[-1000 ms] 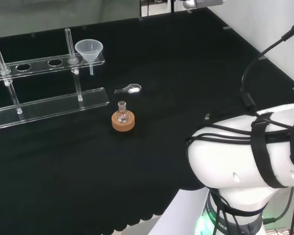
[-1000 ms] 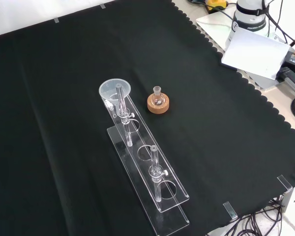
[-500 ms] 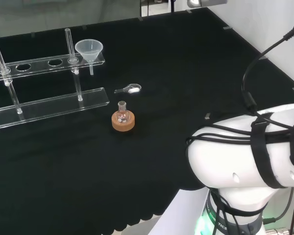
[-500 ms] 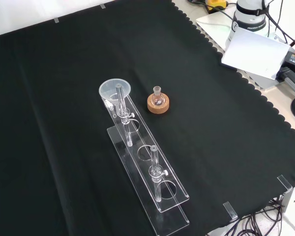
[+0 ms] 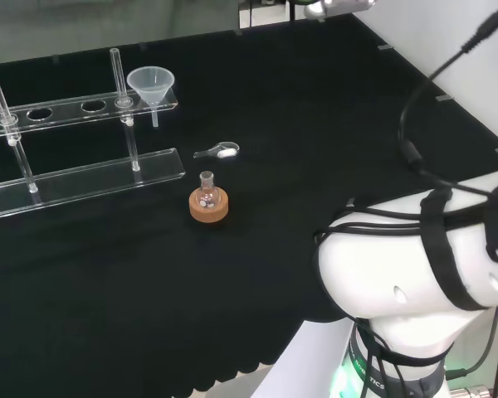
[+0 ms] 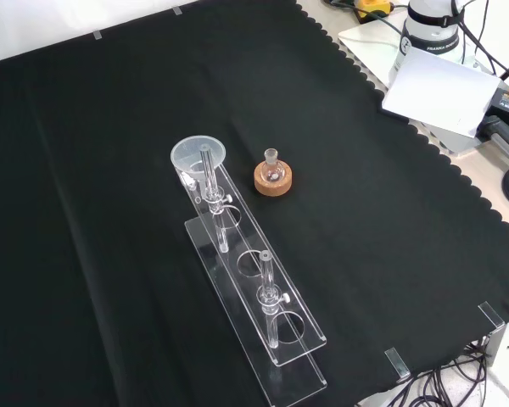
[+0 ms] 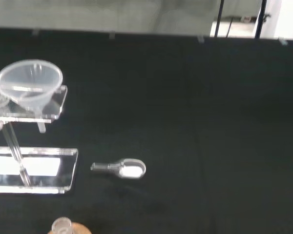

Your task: Pick up the funnel from the transparent funnel stand.

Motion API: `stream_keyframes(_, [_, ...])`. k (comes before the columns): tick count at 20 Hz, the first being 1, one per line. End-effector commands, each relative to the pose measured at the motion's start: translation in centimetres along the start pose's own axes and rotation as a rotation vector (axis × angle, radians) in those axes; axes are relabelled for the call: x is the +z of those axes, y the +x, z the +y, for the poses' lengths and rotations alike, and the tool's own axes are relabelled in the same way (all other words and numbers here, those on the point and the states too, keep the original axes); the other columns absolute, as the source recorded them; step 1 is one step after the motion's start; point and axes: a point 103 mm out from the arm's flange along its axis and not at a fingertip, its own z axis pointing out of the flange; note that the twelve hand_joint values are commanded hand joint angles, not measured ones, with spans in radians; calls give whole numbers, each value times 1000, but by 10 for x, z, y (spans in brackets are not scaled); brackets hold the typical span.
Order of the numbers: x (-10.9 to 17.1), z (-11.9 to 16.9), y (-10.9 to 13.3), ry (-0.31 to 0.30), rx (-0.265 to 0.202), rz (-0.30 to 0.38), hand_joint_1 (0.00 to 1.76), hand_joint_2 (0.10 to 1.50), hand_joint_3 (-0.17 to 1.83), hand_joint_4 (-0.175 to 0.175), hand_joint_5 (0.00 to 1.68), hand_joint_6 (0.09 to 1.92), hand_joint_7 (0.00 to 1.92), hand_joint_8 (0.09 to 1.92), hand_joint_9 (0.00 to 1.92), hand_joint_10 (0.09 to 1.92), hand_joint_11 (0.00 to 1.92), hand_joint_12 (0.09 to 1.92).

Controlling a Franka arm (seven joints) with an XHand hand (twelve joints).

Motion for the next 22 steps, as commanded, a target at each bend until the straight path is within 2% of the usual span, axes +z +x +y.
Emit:
stream_keyframes(1, [28, 39, 20, 72, -20, -33, 75, 952, 276, -26, 73, 87, 0, 409, 67, 737, 110, 1405])
stream_keyframes(6, [46, 74, 31, 86, -97, -60, 90, 947, 269, -27, 69, 87, 0, 437, 68, 749, 107, 1410])
stream_keyframes(12, [57, 105, 50, 103, -156, -84, 93, 950, 268, -29, 67, 87, 0, 452, 71, 755, 106, 1412])
stream_keyframes(18, [71, 118, 65, 133, -164, -105, 98, 953, 265, -30, 67, 87, 0, 483, 82, 762, 104, 1414])
stream_keyframes(22, [79, 125, 74, 159, -161, -116, 134, 943, 249, -33, 107, 87, 25, 619, 144, 770, 105, 1419])
